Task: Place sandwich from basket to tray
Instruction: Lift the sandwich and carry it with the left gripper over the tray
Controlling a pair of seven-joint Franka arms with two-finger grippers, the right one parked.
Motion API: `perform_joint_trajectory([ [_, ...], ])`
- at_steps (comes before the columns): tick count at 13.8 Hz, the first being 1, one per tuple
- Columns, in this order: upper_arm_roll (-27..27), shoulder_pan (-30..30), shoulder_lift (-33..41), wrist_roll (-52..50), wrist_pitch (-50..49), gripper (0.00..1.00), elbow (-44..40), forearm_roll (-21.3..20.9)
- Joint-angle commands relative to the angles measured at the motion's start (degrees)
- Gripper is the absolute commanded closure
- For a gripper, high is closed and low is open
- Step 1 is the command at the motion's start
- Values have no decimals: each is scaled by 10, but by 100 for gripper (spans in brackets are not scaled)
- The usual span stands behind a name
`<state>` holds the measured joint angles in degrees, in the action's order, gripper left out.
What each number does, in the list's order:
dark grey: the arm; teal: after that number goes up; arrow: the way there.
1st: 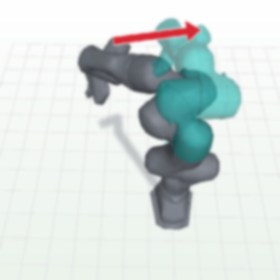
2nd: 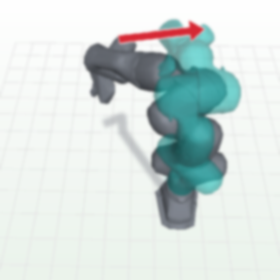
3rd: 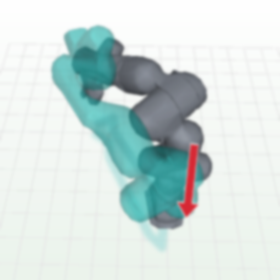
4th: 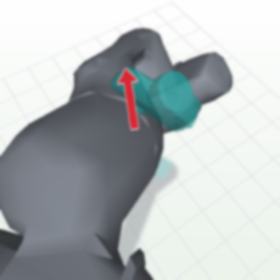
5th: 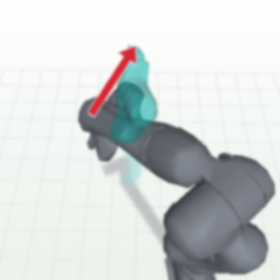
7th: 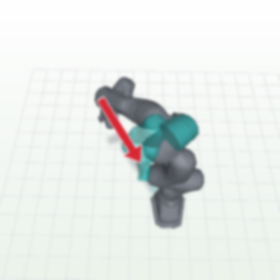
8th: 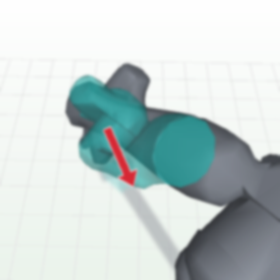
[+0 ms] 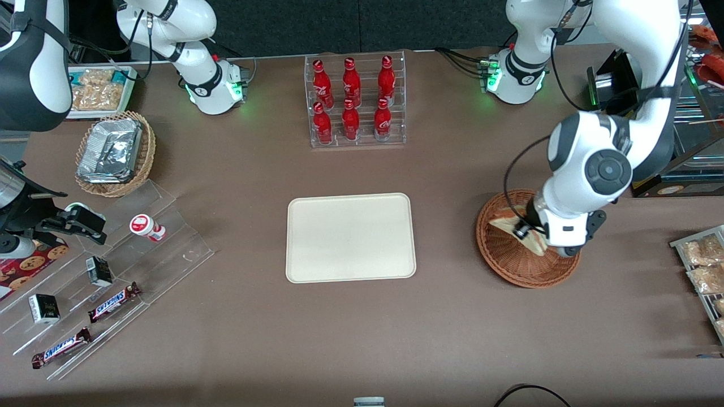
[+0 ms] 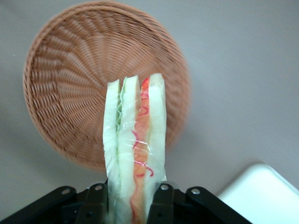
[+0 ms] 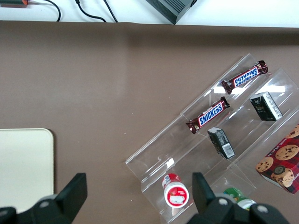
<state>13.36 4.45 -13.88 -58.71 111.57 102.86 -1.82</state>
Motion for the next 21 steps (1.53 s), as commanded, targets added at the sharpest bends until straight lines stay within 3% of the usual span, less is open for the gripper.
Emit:
perform_joint_trajectory([
  [1, 43, 41, -53, 2, -54, 93, -99, -3],
  [6, 44, 197, -164, 24, -49, 96, -199, -39],
  [10, 43, 275, -274, 132, -9, 95, -275, -98],
  [14, 41, 314, -344, 161, 114, 95, -295, -125],
  [21, 37, 329, -412, 48, 149, 95, -338, -126],
])
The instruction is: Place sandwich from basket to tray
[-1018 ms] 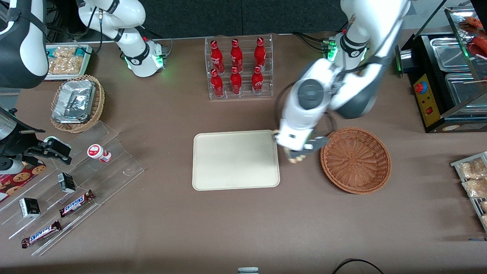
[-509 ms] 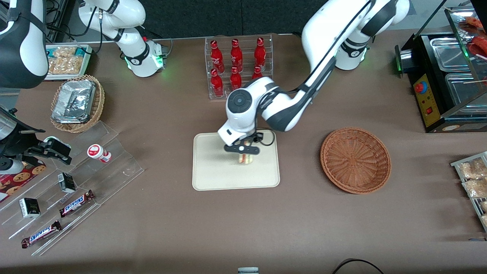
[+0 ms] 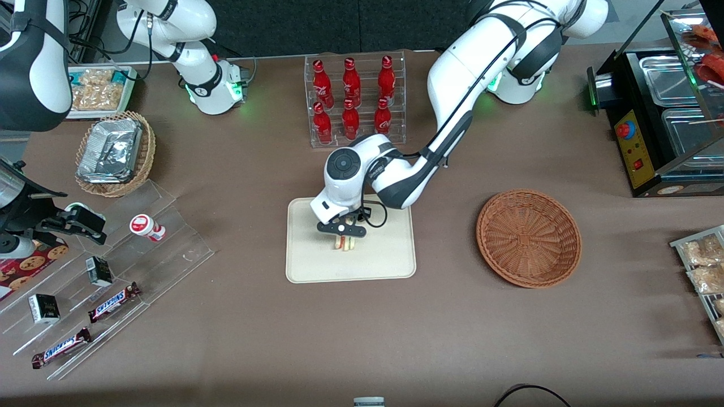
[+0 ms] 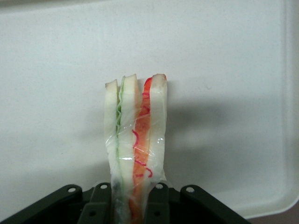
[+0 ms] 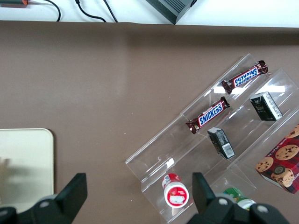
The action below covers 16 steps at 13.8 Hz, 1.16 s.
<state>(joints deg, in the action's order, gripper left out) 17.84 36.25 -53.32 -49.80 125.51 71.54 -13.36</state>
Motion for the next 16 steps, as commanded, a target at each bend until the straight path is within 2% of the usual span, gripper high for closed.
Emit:
perform_joint_trajectory([
  [1, -9, 12, -22, -62, 17, 94, -25, -11],
  [2, -9, 14, -24, -78, 18, 86, -25, -11],
  [4, -10, 15, -21, -86, 20, 41, -26, -13],
  [6, -10, 14, -4, -88, 12, 9, -23, -28],
  [7, -10, 9, 13, -89, -1, 1, -19, -29],
  [9, -9, -7, 52, -89, -71, 0, -25, -20],
  [11, -2, -66, 112, -72, -128, 1, -9, -4],
  [13, 2, -119, 180, 10, -155, 1, 43, 47],
  [15, 2, -191, 239, 140, -162, 1, 113, 108],
  [16, 1, -226, 274, 186, -162, 1, 158, 119],
])
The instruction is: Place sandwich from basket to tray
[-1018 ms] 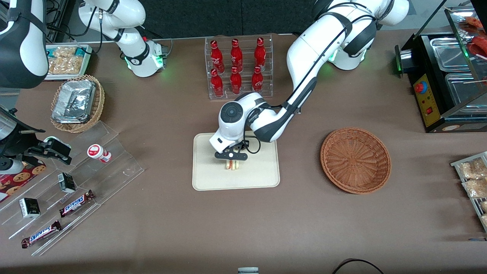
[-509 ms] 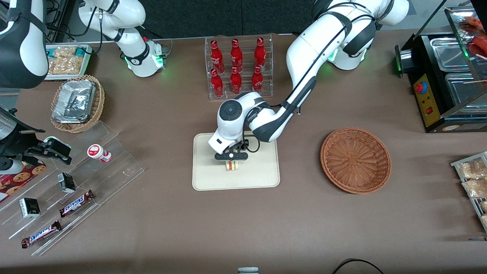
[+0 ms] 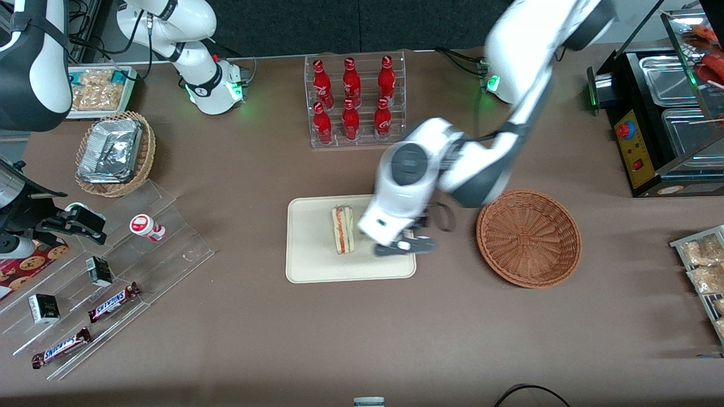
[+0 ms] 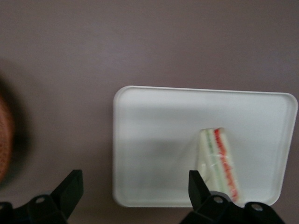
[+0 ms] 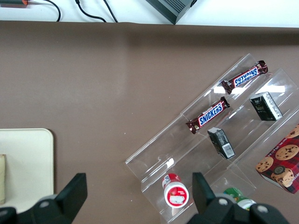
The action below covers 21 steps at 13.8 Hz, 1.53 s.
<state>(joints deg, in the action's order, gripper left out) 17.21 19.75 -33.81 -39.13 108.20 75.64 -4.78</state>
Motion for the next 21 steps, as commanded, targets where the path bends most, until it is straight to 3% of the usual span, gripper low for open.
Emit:
perform_joint_trajectory([
  [1, 7, -94, 116, 111, 12, 1, 161, 35],
  [5, 7, -217, 229, 279, 12, 0, 283, 35],
  [9, 5, -301, 304, 346, 9, 0, 327, 35],
  [13, -3, -335, 365, 355, -19, 0, 311, 35],
  [21, -8, -336, 375, 359, -132, 0, 194, 34],
])
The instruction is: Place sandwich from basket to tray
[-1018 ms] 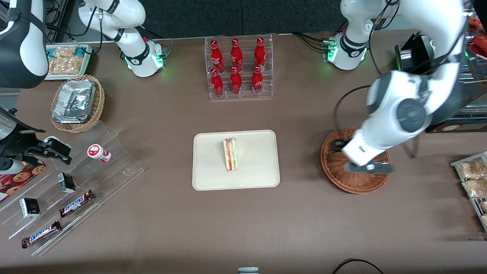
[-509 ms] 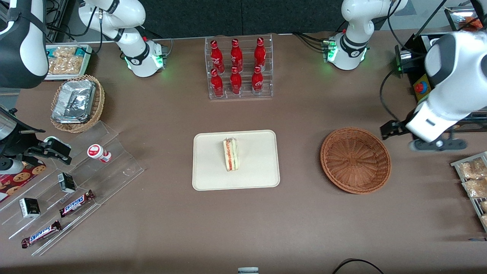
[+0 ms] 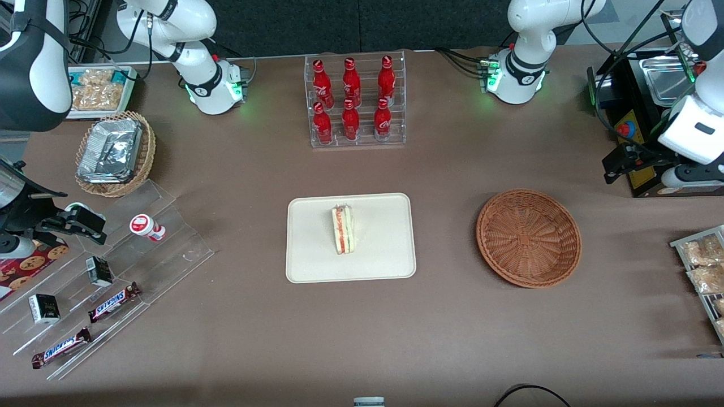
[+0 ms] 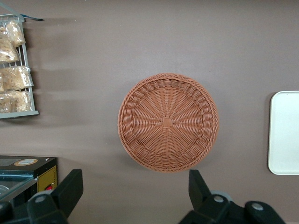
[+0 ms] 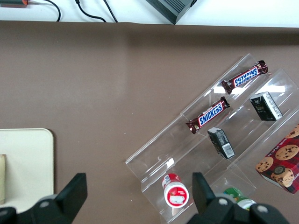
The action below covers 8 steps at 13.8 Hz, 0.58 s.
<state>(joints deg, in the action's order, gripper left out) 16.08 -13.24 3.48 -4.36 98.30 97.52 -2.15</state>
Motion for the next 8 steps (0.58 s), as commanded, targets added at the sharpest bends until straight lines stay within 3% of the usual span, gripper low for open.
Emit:
perform_joint_trajectory([
  [1, 3, -2, 2, 11, -44, 0, -35, 6],
  [3, -42, 41, 2, 11, -46, 0, -36, 5],
  [6, -174, 175, 3, 10, -49, 0, -36, 4],
  [8, -188, 189, 4, 10, -53, 0, -36, 3],
])
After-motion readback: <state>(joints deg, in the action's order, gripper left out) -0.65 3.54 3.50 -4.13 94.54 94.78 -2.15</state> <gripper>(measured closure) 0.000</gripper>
